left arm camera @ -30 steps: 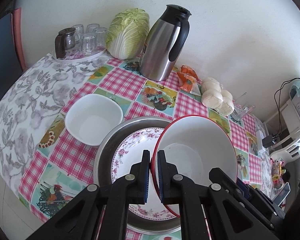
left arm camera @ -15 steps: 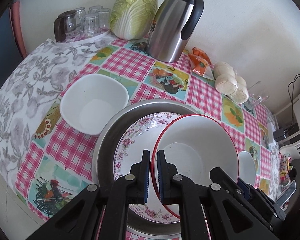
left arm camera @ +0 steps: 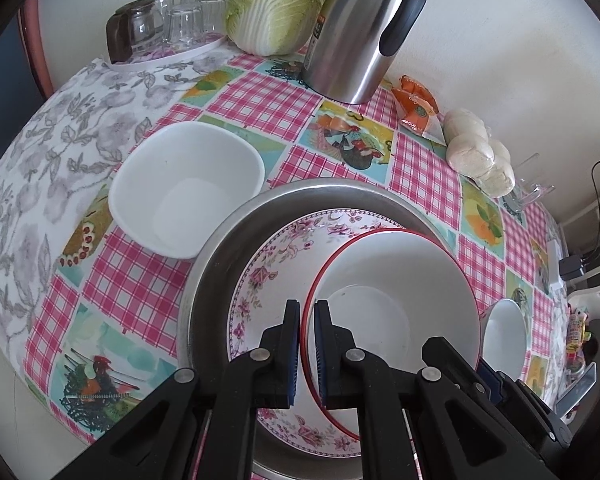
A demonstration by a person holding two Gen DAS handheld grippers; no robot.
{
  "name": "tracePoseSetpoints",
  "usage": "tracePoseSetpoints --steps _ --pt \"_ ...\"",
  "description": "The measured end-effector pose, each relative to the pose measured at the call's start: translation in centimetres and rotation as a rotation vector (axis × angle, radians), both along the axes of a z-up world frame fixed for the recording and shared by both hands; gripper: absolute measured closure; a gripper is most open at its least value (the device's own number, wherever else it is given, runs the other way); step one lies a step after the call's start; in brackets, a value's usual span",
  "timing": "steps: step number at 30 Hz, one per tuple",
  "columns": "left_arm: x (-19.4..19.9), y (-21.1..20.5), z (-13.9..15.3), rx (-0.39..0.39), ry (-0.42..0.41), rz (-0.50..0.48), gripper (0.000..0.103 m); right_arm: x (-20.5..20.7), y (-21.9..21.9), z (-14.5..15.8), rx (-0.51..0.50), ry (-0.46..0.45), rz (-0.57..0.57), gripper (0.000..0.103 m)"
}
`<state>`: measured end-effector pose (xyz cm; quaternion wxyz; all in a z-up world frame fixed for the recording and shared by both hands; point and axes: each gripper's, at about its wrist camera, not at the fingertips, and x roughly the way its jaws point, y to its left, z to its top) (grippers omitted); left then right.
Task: Organize plates and bowls
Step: 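Lift the red-rimmed bowl with both grippers and lower it onto the floral plate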
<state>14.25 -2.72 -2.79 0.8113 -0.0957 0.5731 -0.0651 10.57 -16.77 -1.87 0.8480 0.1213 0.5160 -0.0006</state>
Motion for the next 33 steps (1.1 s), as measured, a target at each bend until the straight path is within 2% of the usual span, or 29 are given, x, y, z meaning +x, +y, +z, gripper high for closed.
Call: tracePoseSetpoints --steps 33 --pt "0.6 -0.4 -0.7 0.031 0.015 -0.008 0.094 0.3 -0.5 -1.1 0.028 0.016 0.001 0.083"
